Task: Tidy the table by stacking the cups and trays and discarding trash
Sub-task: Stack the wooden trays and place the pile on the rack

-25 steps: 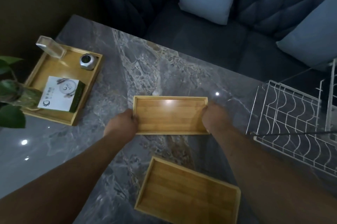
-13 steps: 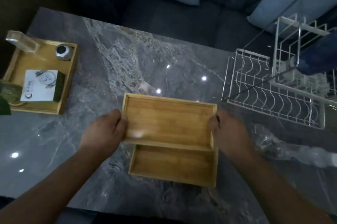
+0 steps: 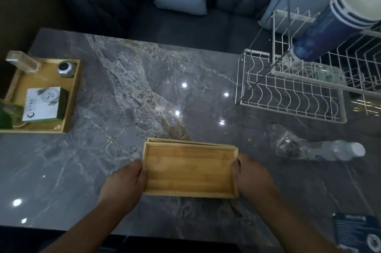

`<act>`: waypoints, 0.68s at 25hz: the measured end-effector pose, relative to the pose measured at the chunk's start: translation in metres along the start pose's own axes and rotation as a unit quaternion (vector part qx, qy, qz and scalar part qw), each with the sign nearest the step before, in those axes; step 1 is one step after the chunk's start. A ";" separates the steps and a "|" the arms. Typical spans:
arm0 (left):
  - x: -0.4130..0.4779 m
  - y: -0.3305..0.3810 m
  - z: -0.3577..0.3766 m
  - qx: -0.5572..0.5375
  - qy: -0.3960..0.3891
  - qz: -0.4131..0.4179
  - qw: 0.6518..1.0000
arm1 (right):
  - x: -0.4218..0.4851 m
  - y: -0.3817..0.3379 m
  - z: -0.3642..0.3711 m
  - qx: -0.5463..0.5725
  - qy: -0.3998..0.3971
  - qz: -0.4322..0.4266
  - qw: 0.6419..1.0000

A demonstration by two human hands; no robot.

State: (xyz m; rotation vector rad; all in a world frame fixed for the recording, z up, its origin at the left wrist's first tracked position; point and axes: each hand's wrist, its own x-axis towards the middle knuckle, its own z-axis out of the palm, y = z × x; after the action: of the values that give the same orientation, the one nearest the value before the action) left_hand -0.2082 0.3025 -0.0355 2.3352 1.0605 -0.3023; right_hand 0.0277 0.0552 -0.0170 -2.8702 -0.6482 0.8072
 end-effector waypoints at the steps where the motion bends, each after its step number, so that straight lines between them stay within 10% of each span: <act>1: 0.002 0.000 0.000 -0.001 0.005 0.004 1.000 | 0.001 0.000 0.001 0.001 0.010 -0.008 1.000; 11: 0.015 0.002 0.002 -0.002 0.005 -0.008 1.000 | 0.006 -0.004 0.009 0.032 0.027 0.022 0.999; 17: 0.024 0.004 0.016 -0.139 -0.070 -0.160 0.975 | 0.008 -0.009 0.015 0.179 -0.001 0.120 0.977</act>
State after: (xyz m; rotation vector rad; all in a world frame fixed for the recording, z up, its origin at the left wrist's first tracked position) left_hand -0.1886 0.3065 -0.0567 1.8678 1.3169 -0.4046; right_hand 0.0226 0.0668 -0.0322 -2.6407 -0.1346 0.8545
